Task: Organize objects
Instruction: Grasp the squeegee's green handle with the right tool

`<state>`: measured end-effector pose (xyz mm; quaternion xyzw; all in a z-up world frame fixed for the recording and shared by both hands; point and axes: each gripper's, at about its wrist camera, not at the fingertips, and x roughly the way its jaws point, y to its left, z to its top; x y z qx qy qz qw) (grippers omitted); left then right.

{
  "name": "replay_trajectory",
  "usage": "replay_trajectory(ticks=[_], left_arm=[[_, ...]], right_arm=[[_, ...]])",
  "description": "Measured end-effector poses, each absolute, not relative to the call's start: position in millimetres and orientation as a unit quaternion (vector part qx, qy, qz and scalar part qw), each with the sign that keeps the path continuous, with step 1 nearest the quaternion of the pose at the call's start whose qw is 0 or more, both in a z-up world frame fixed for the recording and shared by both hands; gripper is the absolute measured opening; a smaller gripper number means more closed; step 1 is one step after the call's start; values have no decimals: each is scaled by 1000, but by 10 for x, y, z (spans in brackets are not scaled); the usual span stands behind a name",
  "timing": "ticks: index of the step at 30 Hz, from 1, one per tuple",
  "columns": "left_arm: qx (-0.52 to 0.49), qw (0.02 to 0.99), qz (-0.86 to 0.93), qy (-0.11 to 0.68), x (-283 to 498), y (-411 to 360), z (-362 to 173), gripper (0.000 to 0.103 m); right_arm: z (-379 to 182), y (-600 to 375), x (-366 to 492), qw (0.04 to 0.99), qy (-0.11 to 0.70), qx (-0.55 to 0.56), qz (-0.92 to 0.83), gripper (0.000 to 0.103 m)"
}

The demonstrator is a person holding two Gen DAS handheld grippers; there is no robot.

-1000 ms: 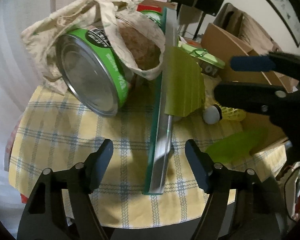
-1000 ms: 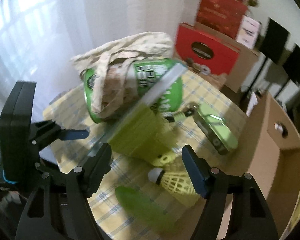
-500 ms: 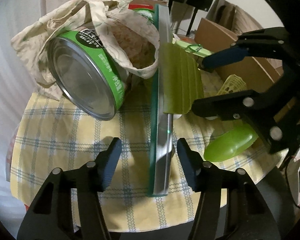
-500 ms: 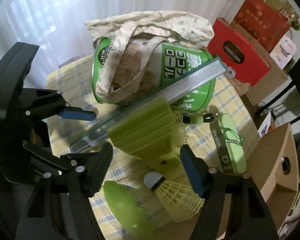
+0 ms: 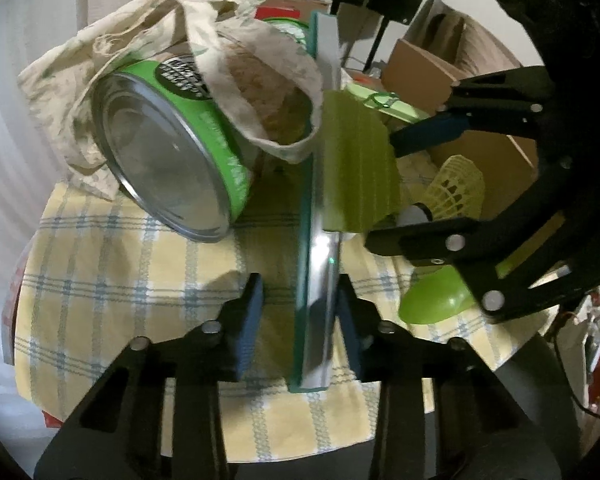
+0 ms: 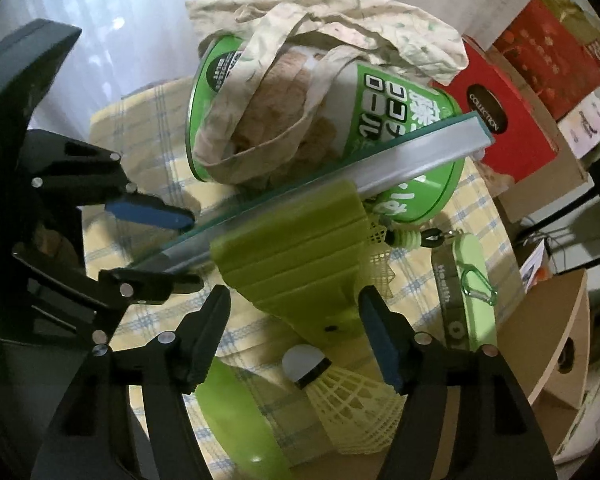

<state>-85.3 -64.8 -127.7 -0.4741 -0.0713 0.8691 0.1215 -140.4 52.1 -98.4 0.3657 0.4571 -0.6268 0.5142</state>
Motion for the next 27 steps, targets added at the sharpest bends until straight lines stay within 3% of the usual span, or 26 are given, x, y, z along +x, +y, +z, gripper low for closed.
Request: replay_trajectory(ticks=[10, 27], left_arm=[[-468, 128, 872, -64, -767, -660, -1245, 21], [-414, 129, 900, -38, -597, -540, -811, 18]], right_arm=[[-1014, 525, -1349, 506, 487, 332, -630, 55], [-654, 749, -1259, 529, 453, 300, -651, 49]])
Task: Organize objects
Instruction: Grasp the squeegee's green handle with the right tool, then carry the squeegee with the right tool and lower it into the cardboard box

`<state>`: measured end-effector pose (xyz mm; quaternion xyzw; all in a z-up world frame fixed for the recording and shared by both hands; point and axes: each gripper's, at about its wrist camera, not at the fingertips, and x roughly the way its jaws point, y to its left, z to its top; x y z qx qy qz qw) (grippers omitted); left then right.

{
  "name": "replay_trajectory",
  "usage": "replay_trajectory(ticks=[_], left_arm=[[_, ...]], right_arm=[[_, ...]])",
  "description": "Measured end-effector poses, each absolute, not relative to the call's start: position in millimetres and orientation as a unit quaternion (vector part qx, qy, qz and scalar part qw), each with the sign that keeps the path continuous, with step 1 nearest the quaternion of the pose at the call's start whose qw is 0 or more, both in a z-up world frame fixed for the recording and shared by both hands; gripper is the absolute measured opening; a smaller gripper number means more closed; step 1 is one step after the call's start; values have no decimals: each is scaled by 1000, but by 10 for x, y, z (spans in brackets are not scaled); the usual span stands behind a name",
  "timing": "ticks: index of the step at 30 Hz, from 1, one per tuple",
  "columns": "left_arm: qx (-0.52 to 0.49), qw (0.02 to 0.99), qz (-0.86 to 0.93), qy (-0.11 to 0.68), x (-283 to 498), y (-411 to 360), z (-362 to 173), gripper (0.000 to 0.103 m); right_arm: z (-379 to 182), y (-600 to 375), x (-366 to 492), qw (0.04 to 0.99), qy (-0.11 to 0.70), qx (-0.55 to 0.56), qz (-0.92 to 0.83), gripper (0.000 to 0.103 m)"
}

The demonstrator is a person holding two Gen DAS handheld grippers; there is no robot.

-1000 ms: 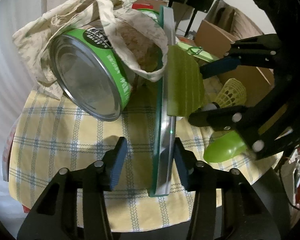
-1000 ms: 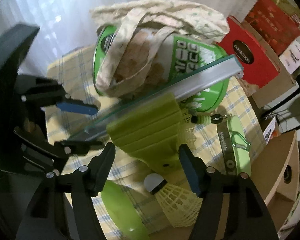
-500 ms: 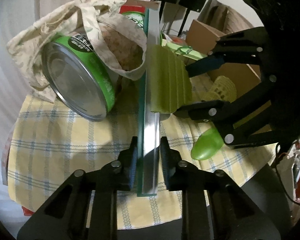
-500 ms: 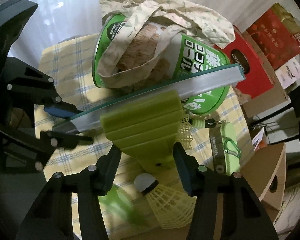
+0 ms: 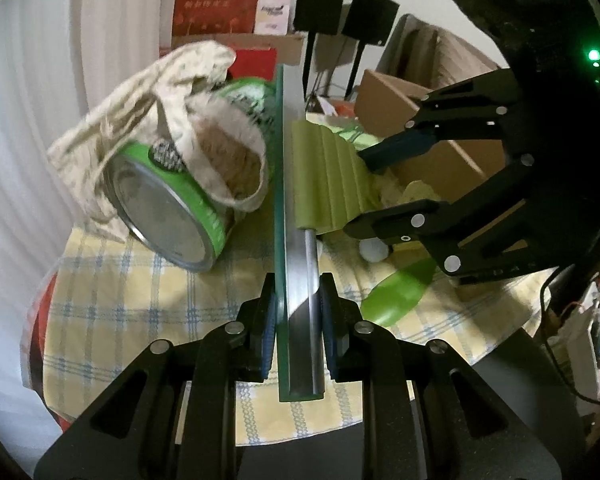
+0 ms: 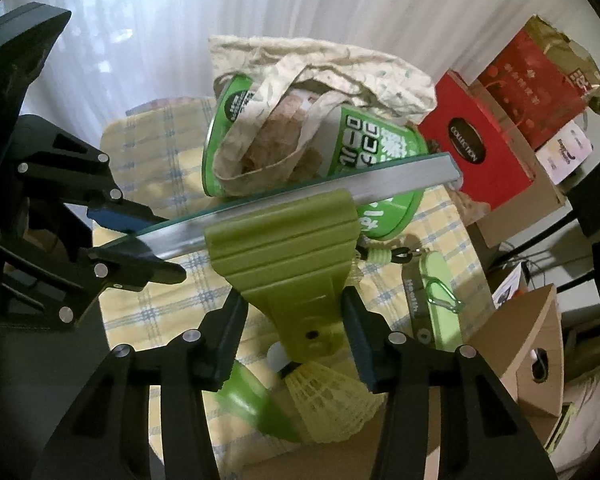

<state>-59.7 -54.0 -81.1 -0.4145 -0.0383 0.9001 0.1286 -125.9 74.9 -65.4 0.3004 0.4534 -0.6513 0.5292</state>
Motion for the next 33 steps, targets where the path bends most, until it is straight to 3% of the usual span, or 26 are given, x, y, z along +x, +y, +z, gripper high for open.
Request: replay_trajectory(ticks=[21, 33], left_arm=[[-360, 157, 920, -12, -661, -172, -49, 18], [-369, 216, 904, 15, -846, 545, -30, 18]], right_arm=[[214, 1252, -1237, 509, 428, 243, -706, 48], [251, 2010, -1499, 452, 411, 281, -740, 47]])
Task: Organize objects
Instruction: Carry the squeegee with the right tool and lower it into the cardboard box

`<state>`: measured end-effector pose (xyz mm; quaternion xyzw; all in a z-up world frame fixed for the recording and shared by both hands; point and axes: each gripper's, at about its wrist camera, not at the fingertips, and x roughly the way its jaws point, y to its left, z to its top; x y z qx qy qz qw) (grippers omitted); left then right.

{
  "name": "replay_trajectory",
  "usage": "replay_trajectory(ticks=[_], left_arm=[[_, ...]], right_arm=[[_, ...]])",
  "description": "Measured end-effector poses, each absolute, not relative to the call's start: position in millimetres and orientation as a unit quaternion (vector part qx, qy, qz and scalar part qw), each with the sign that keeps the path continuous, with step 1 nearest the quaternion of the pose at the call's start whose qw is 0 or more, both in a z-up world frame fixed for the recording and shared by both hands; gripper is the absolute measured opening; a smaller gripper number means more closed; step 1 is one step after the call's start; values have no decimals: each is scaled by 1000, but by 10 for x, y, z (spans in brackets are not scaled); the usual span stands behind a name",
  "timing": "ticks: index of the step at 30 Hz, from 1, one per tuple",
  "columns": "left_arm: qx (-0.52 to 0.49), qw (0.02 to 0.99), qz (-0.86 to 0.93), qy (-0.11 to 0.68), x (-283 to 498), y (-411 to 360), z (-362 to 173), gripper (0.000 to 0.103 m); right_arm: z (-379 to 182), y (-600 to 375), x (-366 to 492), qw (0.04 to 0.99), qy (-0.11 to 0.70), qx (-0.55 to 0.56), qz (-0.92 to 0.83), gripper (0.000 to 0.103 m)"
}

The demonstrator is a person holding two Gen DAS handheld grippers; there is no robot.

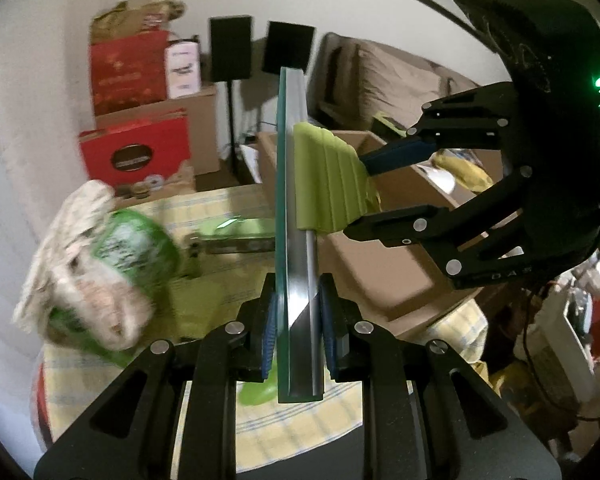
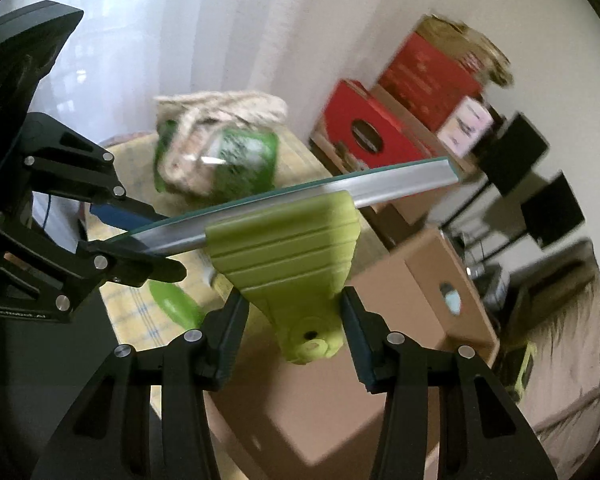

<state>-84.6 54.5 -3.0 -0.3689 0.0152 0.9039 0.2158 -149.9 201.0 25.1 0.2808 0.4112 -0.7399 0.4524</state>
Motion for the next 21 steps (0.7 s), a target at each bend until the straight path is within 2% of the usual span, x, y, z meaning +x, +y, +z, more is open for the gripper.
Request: replay_trajectory(ticks=[9, 21], left_arm=[[-380, 263, 886, 26, -1032, 1145, -178, 18], [-406, 309, 858, 58, -1294, 1504, -356, 18]], right_arm=[[62, 2534, -1747, 409, 395, 321, -758, 46], [-265, 2922, -2093, 393, 333, 384, -767, 42]])
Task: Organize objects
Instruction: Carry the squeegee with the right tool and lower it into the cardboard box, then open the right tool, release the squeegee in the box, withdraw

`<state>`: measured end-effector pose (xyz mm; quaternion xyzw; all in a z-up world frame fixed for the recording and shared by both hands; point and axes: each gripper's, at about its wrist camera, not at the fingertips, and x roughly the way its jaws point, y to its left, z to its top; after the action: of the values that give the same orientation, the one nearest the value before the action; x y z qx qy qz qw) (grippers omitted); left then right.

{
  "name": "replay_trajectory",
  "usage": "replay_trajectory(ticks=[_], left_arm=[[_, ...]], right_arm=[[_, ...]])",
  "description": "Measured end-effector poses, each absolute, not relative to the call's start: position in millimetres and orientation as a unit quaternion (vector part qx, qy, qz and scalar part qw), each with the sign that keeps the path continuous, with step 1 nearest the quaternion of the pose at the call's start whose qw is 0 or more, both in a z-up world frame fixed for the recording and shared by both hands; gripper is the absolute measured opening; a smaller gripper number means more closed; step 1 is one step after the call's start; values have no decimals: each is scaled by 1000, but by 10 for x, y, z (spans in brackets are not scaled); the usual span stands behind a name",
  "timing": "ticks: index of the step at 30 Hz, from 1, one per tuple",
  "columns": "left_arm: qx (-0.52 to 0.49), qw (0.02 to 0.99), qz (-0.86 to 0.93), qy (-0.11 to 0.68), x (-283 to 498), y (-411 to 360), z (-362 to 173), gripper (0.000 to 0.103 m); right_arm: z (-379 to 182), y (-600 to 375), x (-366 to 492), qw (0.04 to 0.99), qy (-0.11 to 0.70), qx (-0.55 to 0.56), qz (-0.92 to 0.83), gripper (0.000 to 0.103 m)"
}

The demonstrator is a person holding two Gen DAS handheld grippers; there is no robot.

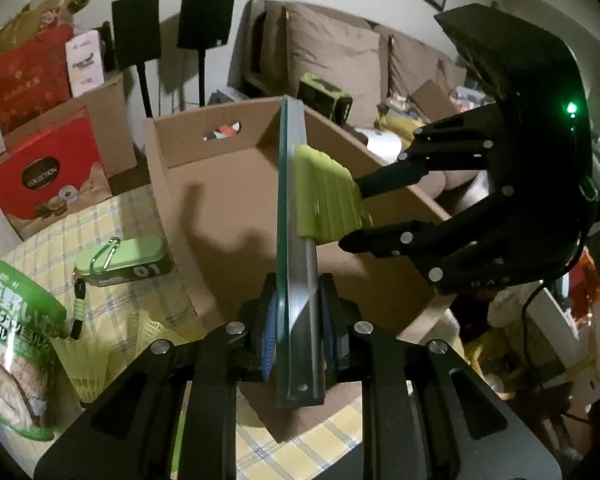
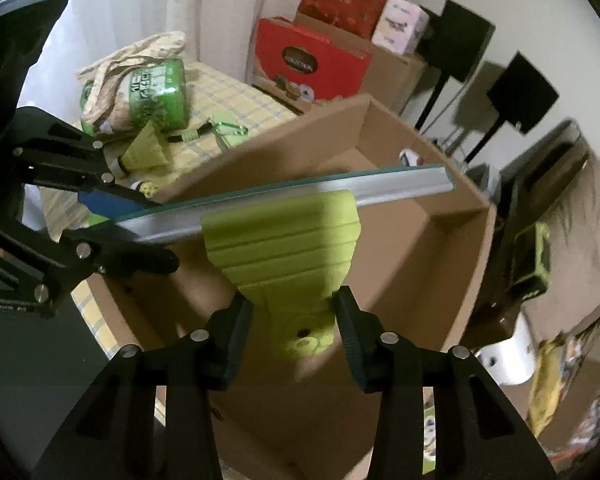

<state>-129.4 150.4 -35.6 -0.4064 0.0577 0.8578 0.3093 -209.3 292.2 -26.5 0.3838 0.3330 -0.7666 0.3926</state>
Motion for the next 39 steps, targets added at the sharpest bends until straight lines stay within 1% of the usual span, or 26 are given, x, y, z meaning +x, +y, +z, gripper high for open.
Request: replay_trajectory(ticks=[6, 16, 19, 20, 21, 24, 27, 28, 29, 39], left_arm=[[-418, 305, 851, 87, -1314, 1638, -485, 18], [-436, 280, 850, 92, -1379, 1760, -607, 19], [-434, 276, 853, 89, -1396, 1714, -613, 23], [-434, 273, 854, 87, -1386, 1683, -601, 28], [-434, 271, 855, 84, -1374, 1648, -584, 30], [-430, 272, 858, 61, -1335, 1493, -499, 32], [-429, 278, 859, 36, -1313, 1350, -416, 33], [-429, 274, 860, 30, -1304, 1299, -385, 36], [-428, 269, 863, 26, -1289, 1260, -359, 41], [-412, 255, 874, -10, -1078, 897, -152, 44]], right_arm=[[-430, 2968, -2172, 390, 332, 401, -760, 41], [-527, 2994, -2308, 386, 327, 417, -755, 39], [-627, 2996, -2363, 379, 335, 432, -747, 38], [-672, 2992, -2369, 377, 340, 436, -743, 37], [-747, 2978, -2386, 371, 346, 449, -735, 36], [-862, 2926, -2350, 361, 374, 454, -724, 37], [-824, 2925, -2364, 364, 366, 451, -728, 37], [-819, 2917, -2365, 364, 367, 449, -728, 37], [-823, 2904, -2361, 364, 369, 449, -728, 37], [-869, 2727, -2418, 357, 417, 441, -710, 37]])
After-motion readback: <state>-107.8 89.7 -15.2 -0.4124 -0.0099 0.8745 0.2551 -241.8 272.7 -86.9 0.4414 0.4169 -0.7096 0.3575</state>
